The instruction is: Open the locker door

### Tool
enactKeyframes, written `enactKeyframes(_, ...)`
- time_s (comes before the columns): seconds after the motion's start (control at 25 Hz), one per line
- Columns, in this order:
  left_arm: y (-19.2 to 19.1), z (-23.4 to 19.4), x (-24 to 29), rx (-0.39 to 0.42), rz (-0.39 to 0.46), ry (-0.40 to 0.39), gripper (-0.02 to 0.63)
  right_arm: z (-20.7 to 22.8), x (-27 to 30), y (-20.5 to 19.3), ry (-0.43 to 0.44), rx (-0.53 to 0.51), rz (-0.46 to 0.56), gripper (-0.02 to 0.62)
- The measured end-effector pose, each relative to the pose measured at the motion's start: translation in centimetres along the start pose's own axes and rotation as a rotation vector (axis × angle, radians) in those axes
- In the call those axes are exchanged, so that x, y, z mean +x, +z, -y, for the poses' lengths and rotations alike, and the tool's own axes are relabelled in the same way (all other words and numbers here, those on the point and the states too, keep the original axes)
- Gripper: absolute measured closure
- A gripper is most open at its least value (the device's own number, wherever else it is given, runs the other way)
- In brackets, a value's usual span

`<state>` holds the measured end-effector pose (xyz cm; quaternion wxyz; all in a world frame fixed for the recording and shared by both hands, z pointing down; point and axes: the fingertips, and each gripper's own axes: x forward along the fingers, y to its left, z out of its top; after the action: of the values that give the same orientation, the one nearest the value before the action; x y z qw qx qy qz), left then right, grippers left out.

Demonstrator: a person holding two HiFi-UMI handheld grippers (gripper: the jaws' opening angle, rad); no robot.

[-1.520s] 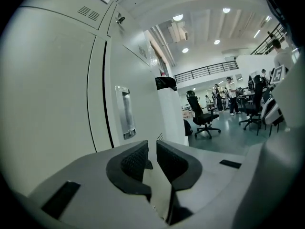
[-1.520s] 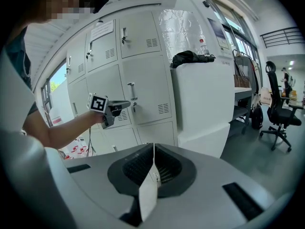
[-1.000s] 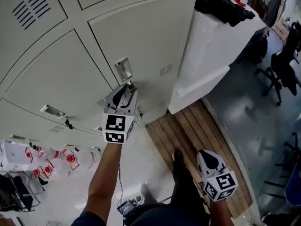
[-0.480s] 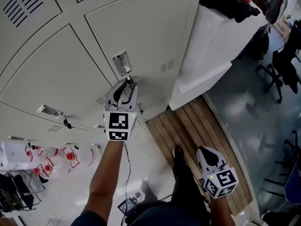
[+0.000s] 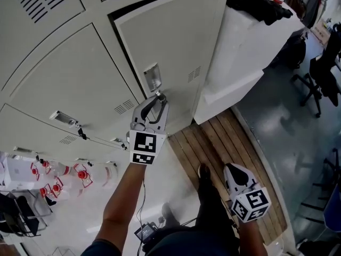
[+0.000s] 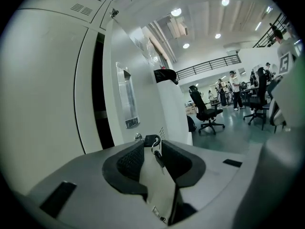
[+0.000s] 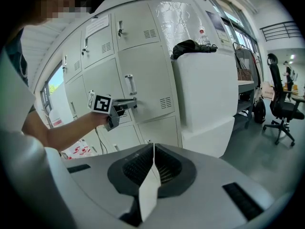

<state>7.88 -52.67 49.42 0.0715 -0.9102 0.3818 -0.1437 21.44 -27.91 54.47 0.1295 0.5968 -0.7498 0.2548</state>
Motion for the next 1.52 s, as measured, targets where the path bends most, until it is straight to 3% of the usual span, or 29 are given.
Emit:
enactKeyframes(0.24, 0.3, 2.0, -1.3, 0.007, -0.021, -0.089, 0.480, -0.8, -1.5, 0.1, 0.001, -0.004, 0.020, 0.558)
enactKeyframes(0.52, 0.7, 4.0, -2.0, 0.009, -0.028, -0.105, 0.480, -1.3, -2.9, -0.4, 0.004, -0.003, 0.027, 0.558)
enactKeyframes(0.68, -0.3, 8.0, -2.1, 0.056, -0.084, -0.210, 0.505, -1.0, -3.7, -0.2, -0.006, 0.000, 0.039, 0.558)
enactKeyframes(0.76, 0.4, 10.2, -2.9, 0.092, -0.065, -0.242, 0.505, -0.8, -4.2, -0.2, -0.012, 0.003, 0.047, 0.558)
enactKeyframes(0.84, 2.2, 10.6, -4.8, 0.131, 0.017, -0.196, 0.525, -0.5, -4.7, -0.2, -0.017, 0.009, 0.055, 0.558)
enactKeyframes(0.92, 4.0, 8.6, -6.6, 0.147, 0.105, -0.065, 0.540, 0.0, -5.2, -0.5, -0.023, 0.016, 0.059, 0.558)
enactKeyframes(1.0, 4.6, 5.0, -7.5, 0.103, 0.135, 0.082, 0.540, 0.2, -5.6, -1.0, -0.027, 0.026, 0.058, 0.558)
enactKeyframes(1.08, 3.9, 1.8, -7.2, 0.043, 0.101, 0.163, 0.396, 0.0, -5.9, -1.3, -0.023, 0.034, 0.058, 0.558)
enactKeyframes(1.12, 3.6, 0.9, -6.6, 0.013, 0.078, 0.152, 0.335, -0.1, -6.0, -1.3, -0.020, 0.035, 0.059, 0.557)
enactKeyframes(1.2, 3.1, 1.3, -5.1, -0.037, 0.021, 0.032, 0.313, -0.3, -6.3, -1.4, -0.017, 0.036, 0.061, 0.558)
enactKeyframes(1.24, 3.0, 1.9, -4.5, -0.051, -0.004, -0.028, 0.353, -0.4, -6.5, -1.4, -0.018, 0.037, 0.061, 0.558)
enactKeyframes(1.32, 3.2, 2.5, -4.5, -0.047, -0.013, -0.063, 0.390, -0.4, -6.9, -1.5, -0.024, 0.036, 0.061, 0.558)
enactKeyframes(1.4, 3.4, 3.0, -5.0, -0.032, 0.002, -0.083, 0.518, -0.3, -7.3, -1.6, -0.031, 0.036, 0.060, 0.557)
enactKeyframes(1.52, 3.7, 5.1, -5.2, 0.022, 0.004, -0.126, 0.528, -0.5, -7.7, -2.0, -0.037, 0.040, 0.055, 0.558)
